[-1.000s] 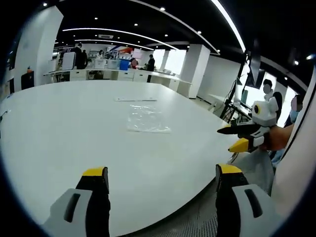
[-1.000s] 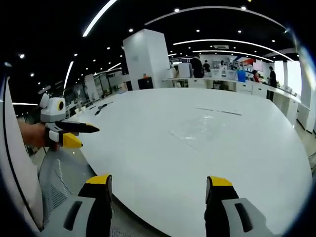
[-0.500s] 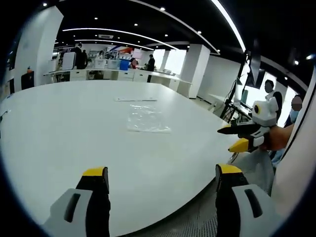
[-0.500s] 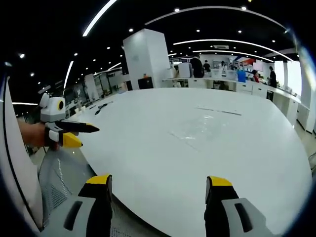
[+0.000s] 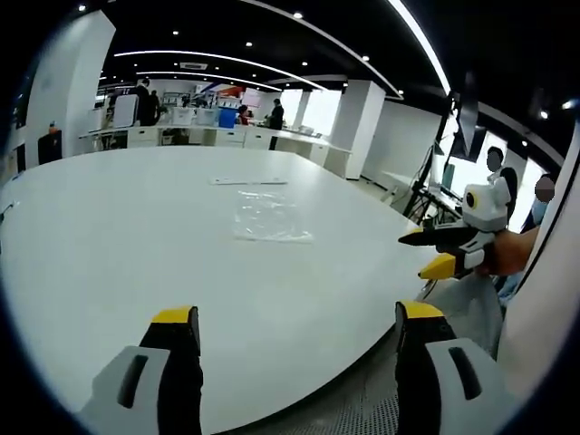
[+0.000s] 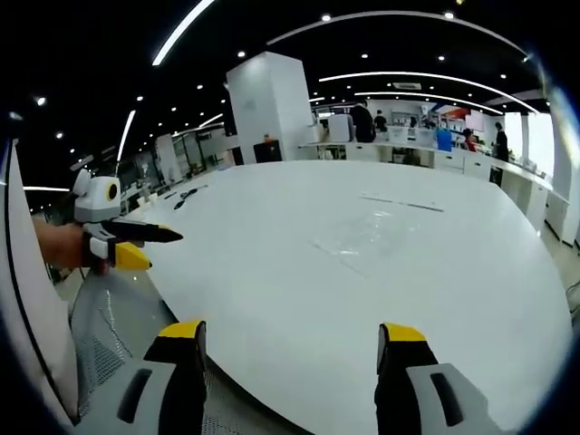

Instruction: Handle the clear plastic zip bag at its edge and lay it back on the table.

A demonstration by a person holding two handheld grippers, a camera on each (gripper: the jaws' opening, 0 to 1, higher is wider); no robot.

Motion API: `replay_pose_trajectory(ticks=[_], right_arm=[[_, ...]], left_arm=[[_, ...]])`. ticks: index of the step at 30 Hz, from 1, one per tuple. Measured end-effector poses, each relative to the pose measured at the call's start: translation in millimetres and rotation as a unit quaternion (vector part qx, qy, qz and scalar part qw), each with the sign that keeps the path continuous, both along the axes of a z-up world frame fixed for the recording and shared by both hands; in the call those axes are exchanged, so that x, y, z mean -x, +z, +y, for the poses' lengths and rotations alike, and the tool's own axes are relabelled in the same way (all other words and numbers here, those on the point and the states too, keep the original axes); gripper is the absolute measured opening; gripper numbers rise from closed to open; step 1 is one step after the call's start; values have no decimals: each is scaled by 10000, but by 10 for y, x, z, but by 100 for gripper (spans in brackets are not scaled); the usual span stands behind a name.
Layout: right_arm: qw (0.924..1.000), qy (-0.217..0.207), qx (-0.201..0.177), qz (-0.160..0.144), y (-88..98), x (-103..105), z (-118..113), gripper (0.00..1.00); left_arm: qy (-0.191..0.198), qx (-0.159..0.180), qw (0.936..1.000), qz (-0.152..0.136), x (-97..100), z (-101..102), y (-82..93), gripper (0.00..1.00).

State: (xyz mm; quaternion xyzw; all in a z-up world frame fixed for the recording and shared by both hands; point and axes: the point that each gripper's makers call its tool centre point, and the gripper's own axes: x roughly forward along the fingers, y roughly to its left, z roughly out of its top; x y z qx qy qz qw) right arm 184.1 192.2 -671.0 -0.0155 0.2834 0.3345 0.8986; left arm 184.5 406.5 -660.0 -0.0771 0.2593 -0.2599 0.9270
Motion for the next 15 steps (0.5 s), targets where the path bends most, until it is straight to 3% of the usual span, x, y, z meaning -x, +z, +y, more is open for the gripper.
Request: replay_pose_trajectory(ticks=[15], right_arm=[[10000,5,4,15,-16,-3,-10,77]], left_arm=[[38,-1,10000,21,-17,46,-29,87]])
